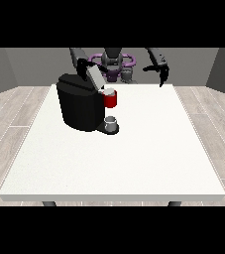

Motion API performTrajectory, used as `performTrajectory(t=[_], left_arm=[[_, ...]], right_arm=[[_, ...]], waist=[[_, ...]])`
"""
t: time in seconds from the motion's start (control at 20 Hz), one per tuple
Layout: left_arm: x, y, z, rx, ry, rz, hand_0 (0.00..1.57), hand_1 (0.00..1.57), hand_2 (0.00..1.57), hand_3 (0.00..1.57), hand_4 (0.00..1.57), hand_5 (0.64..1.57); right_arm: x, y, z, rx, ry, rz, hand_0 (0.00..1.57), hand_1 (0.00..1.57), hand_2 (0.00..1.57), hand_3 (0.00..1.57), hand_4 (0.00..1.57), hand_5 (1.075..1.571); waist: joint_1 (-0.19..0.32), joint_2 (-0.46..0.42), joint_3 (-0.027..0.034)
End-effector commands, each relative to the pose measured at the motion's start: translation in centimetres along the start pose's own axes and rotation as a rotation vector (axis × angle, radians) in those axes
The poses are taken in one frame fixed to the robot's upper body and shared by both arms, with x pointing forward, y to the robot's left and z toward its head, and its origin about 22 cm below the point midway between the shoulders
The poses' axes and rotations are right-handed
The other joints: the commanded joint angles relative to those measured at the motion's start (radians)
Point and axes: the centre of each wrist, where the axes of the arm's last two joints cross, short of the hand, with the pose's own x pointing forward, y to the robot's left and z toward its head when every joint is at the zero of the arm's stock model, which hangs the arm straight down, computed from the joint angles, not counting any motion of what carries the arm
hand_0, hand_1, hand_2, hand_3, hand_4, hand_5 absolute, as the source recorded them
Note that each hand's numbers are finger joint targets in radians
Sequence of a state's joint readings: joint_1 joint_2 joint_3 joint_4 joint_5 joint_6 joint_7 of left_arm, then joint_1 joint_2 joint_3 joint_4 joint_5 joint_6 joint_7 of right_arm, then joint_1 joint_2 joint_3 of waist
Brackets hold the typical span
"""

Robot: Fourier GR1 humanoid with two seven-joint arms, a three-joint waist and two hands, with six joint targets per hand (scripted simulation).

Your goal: Insert the coffee pod into the coffee machine and close the lid

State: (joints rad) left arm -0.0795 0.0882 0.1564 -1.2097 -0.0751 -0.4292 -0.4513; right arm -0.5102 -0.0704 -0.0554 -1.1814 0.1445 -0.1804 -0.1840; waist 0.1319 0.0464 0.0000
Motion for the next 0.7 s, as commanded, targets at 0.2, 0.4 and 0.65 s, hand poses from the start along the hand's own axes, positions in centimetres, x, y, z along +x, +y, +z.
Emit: performTrajectory(t=[0.2, 0.4, 0.65], left_arm=[[0.5, 1.1, 0.5, 0.011, -0.015, -0.017, 0.0, 0.0, 0.0, 0.0, 0.29, 1.571], [0.3, 1.1, 0.2, -0.018, -0.016, -0.019, 0.0, 0.0, 0.0, 0.0, 0.34, 1.571], [1.6, 2.4, -2.0, 0.019, -0.023, -0.029, 0.0, 0.0, 0.0, 0.0, 0.36, 1.571]], right_arm=[[1.6, -2.5, -3.6, -0.029, -0.013, -0.026, 0.0, 0.0, 0.0, 0.0, 0.43, 1.571], [0.6, -0.3, -2.9, 0.0, -0.039, -0.019, 0.0, 0.0, 0.0, 0.0, 0.27, 1.571], [2.0, 1.1, -3.7, 0.018, -0.041, -0.019, 0.0, 0.0, 0.0, 0.0, 0.42, 1.571]], waist=[[0.022, 0.035, 0.0001], [0.016, 0.057, 0.0], [0.0, 0.076, -0.0002]])
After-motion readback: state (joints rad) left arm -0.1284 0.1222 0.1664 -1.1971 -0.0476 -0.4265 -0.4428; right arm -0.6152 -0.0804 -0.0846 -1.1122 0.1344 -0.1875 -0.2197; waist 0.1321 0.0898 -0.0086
